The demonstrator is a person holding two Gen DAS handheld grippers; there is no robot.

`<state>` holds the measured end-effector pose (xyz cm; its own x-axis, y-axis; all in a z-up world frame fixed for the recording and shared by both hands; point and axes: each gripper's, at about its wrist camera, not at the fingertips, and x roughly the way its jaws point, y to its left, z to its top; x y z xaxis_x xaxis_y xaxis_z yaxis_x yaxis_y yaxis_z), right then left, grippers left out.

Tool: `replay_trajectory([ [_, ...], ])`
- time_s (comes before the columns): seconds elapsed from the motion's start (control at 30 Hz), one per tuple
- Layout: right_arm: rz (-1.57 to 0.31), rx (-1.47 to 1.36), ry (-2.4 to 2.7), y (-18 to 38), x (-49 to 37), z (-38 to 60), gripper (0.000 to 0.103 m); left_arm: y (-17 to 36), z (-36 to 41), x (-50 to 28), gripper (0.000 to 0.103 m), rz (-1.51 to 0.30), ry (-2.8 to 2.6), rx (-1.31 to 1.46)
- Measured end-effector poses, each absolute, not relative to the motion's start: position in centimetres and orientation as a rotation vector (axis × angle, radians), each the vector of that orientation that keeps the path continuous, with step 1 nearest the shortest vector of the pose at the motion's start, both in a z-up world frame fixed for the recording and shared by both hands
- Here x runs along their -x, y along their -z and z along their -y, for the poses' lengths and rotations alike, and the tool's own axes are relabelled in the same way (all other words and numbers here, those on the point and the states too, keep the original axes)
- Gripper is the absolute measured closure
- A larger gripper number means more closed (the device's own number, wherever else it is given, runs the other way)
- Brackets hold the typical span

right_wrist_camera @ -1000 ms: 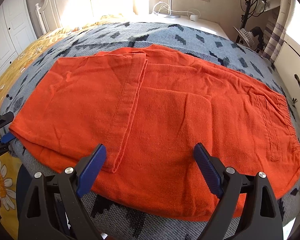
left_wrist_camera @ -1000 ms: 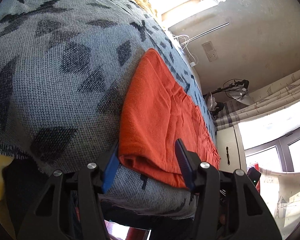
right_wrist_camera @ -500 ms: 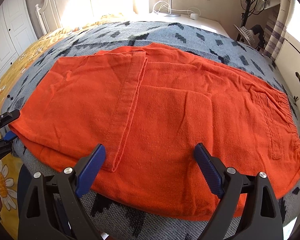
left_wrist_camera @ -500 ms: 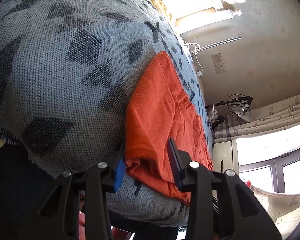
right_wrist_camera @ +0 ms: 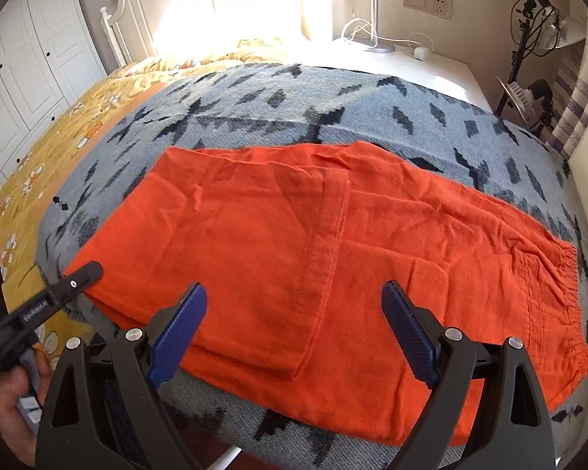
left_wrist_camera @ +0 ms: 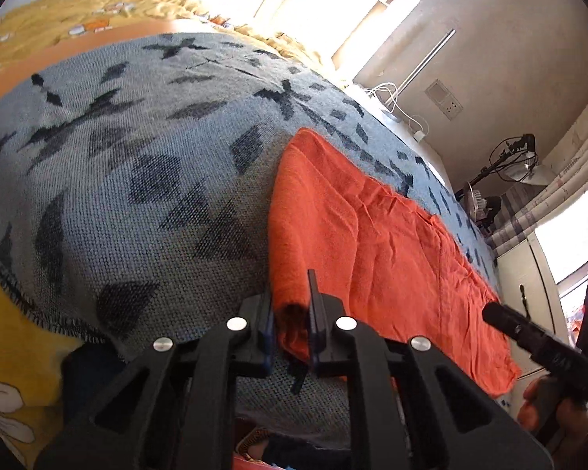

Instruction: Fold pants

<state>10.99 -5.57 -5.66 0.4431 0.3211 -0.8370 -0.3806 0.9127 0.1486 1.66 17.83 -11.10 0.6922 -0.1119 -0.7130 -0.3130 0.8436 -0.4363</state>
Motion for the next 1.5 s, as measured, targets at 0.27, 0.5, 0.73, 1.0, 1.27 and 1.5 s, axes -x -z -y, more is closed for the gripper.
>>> replay_trajectory([
  [0.27, -1.204, 0.057, -0.715, 3.6, -17.0, -5.1, 0.016, 9.4, -12.3, -1.5, 0.092, -0.733, -0.186, 0.241],
  [0.5, -1.325, 0.152, -0.793, 5.5, -19.7, -11.8, 0.016, 9.0, -8.1, -1.5, 0.092, -0.678, -0.18, 0.044],
  [0.73, -1.36, 0.245, -0.791, 7.6, -21.0, -12.8, 0.038, 8.0, -5.6, -1.7, 0.093, -0.637, -0.171, -0.065],
  [1.0, -1.29, 0.107, -0.824, 3.1, -21.9, -3.2, 0.081, 4.5, -0.2, -1.4, 0.094, -0.527, -0.079, -0.176],
  [1.27, -1.218, -0.059, -0.698, -0.1, -22.4, 13.0, 0.081, 2.5, 12.0, -1.3, 0.094, -0.422, 0.138, -0.315],
  [1.5, -1.267, -0.18, -0.598, 6.9, -23.0, 24.2, 0.081, 8.1, 23.1, -0.7, 0.094, -0.42, 0.251, -0.517],
])
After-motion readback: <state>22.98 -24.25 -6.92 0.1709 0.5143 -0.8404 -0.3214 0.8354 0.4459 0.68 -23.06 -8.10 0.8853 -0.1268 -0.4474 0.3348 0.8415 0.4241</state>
